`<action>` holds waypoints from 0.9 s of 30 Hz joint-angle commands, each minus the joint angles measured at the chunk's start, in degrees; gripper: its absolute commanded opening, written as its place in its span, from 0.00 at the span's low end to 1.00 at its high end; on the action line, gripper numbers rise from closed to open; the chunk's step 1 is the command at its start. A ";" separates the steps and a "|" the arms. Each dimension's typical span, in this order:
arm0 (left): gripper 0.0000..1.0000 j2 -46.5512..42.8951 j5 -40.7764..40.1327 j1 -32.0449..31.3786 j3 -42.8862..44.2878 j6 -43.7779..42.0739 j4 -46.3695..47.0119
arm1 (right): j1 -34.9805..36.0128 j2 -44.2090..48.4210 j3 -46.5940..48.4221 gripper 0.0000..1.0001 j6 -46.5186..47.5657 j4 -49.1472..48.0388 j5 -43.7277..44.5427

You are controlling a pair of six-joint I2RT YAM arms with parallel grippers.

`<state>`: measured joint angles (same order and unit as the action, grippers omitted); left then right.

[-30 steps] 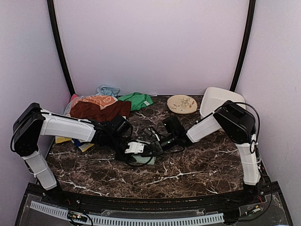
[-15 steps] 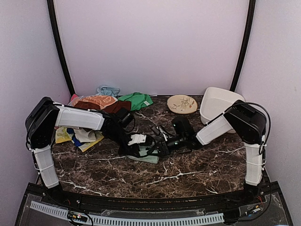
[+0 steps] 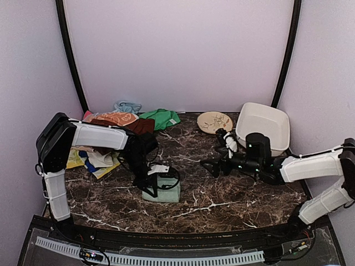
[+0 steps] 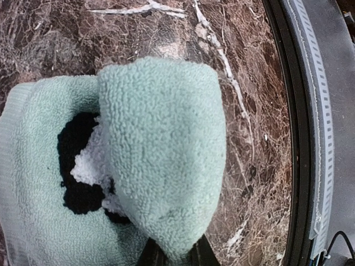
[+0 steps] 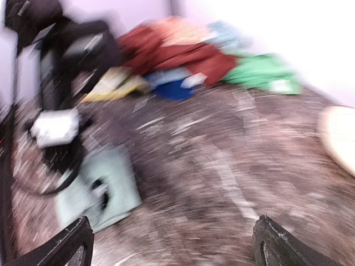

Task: Roll the towels
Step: Roll the towel at the center of the board.

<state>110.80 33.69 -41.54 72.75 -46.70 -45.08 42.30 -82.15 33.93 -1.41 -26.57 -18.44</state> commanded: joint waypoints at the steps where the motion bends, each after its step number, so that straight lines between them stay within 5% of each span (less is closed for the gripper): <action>1: 0.00 5.94 -1.51 -0.65 2.15 1.09 -7.88 | -0.80 10.14 -5.54 1.00 -14.14 -8.21 34.52; 3: 0.00 7.75 -1.18 -0.65 3.99 1.14 -8.36 | -1.34 12.12 -6.61 1.00 -14.49 -7.42 36.25; 8: 0.00 12.56 -0.67 -0.12 7.33 0.81 -10.35 | -1.09 13.18 -8.70 1.00 -3.47 -6.31 22.27; 11: 0.00 14.89 -0.21 0.93 8.89 0.89 -11.46 | 5.09 16.19 -12.06 1.00 5.60 -8.52 22.39; 15: 0.00 17.49 2.15 2.85 11.21 0.70 -13.89 | 16.29 15.22 -10.27 0.93 18.28 0.10 25.33; 20: 0.00 20.02 2.50 3.72 12.82 -0.10 -15.55 | 31.26 5.42 -6.44 0.85 32.33 4.21 31.87; 27: 0.00 22.96 2.38 3.83 15.83 0.28 -16.67 | 34.63 -13.68 5.50 0.77 43.46 -1.99 32.19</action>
<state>128.29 46.52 -37.32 89.27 -46.33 -64.03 76.66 -88.44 33.08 32.67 -23.81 11.53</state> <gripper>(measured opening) 0.117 0.787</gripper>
